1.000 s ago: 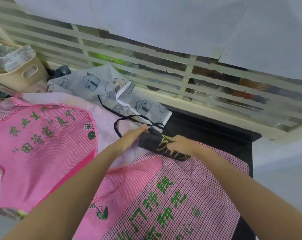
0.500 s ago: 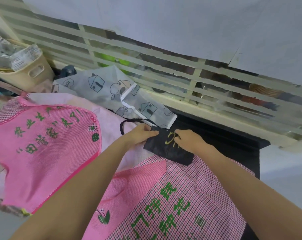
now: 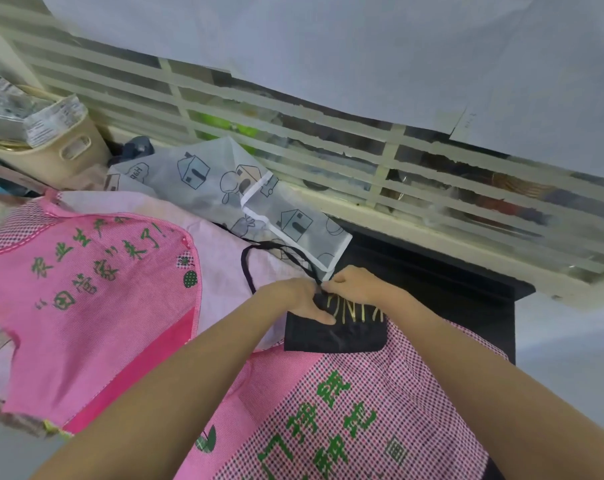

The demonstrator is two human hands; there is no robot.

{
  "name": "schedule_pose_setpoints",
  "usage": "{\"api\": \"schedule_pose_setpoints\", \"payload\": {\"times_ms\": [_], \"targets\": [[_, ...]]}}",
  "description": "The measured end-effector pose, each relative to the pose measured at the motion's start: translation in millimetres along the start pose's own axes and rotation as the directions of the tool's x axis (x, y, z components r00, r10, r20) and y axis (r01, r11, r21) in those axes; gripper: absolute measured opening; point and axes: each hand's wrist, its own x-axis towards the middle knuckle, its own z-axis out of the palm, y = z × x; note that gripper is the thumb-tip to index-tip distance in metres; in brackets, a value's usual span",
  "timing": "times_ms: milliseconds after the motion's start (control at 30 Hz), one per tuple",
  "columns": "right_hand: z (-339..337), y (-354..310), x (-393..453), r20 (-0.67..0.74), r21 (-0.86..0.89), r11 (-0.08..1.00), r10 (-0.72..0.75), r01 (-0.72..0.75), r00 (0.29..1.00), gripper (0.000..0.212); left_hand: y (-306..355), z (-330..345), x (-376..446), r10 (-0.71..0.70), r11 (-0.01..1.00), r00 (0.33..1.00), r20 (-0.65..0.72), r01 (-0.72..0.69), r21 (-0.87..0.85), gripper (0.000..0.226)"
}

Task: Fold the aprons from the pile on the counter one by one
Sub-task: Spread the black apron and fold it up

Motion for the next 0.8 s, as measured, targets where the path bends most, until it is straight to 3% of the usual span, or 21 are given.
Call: {"api": "schedule_pose_setpoints", "payload": {"times_ms": [200, 300, 400, 600, 800], "targets": [[10.6, -14.1, 7.4, -0.13, 0.087, 0.991, 0.109, -0.098, 0.986, 0.023, 1.6, 0.6, 3.5, 0.029, 0.998, 0.992, 0.124, -0.036, 0.053, 0.074], [3.3, -18.8, -1.0, -0.216, 0.134, 0.987, 0.118, -0.09, 0.969, 0.012, 2.9, -1.7, -6.3, 0.082, 0.996, 0.987, 0.137, -0.076, -0.047, 0.064], [-17.6, -34.8, -19.7, -0.271, 0.044, 0.998, 0.051, -0.04, 0.961, 0.013, 11.0, -6.0, -25.9, 0.067, 0.991, 0.987, 0.146, -0.048, -0.128, 0.057], [-67.1, -68.7, -53.1, -0.376, -0.126, 0.991, -0.012, -0.038, 0.926, 0.038, 41.5, -17.8, -54.9, 0.132, 0.953, 0.99, 0.049, -0.14, 0.27, 0.033], [-97.8, -95.3, -85.1, -0.564, -0.221, 0.975, -0.113, -0.018, 0.818, 0.028, 61.0, -28.8, -78.4, 0.167, 0.902, 0.985, -0.044, -0.134, 0.41, 0.029]]}}
